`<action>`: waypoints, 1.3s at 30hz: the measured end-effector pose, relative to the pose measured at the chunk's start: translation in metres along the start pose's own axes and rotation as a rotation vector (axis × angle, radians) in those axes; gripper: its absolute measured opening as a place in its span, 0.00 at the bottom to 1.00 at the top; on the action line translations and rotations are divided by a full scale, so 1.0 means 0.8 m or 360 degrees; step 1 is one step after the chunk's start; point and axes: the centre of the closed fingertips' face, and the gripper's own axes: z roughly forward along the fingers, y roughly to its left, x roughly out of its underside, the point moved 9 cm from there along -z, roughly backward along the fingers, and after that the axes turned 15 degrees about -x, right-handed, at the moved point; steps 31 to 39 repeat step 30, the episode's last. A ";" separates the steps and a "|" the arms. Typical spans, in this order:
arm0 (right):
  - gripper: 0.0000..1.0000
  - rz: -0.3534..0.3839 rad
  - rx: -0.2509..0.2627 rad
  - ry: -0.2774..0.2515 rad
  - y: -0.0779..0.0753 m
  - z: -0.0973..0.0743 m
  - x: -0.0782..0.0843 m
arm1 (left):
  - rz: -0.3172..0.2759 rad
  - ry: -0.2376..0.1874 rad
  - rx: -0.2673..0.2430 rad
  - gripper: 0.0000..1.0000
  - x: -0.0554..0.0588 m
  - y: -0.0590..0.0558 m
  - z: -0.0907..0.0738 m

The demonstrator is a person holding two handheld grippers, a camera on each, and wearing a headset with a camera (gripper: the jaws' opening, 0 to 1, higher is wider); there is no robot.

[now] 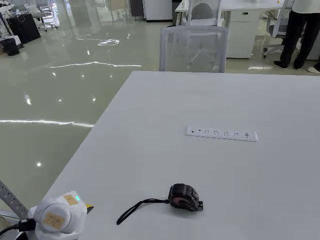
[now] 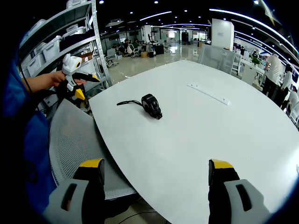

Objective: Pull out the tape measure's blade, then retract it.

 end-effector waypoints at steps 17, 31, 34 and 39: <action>0.90 0.0020 0.0053 0.0077 -0.001 -0.040 0.015 | 0.0027 0.0034 -0.0053 0.95 0.011 0.030 -0.025; 0.90 0.0006 0.0064 0.0062 0.000 -0.042 0.009 | 0.0029 0.0041 -0.0045 0.95 0.016 0.031 -0.026; 0.90 0.0006 0.0064 0.0062 0.000 -0.042 0.009 | 0.0029 0.0041 -0.0045 0.95 0.016 0.031 -0.026; 0.90 0.0006 0.0064 0.0062 0.000 -0.042 0.009 | 0.0029 0.0041 -0.0045 0.95 0.016 0.031 -0.026</action>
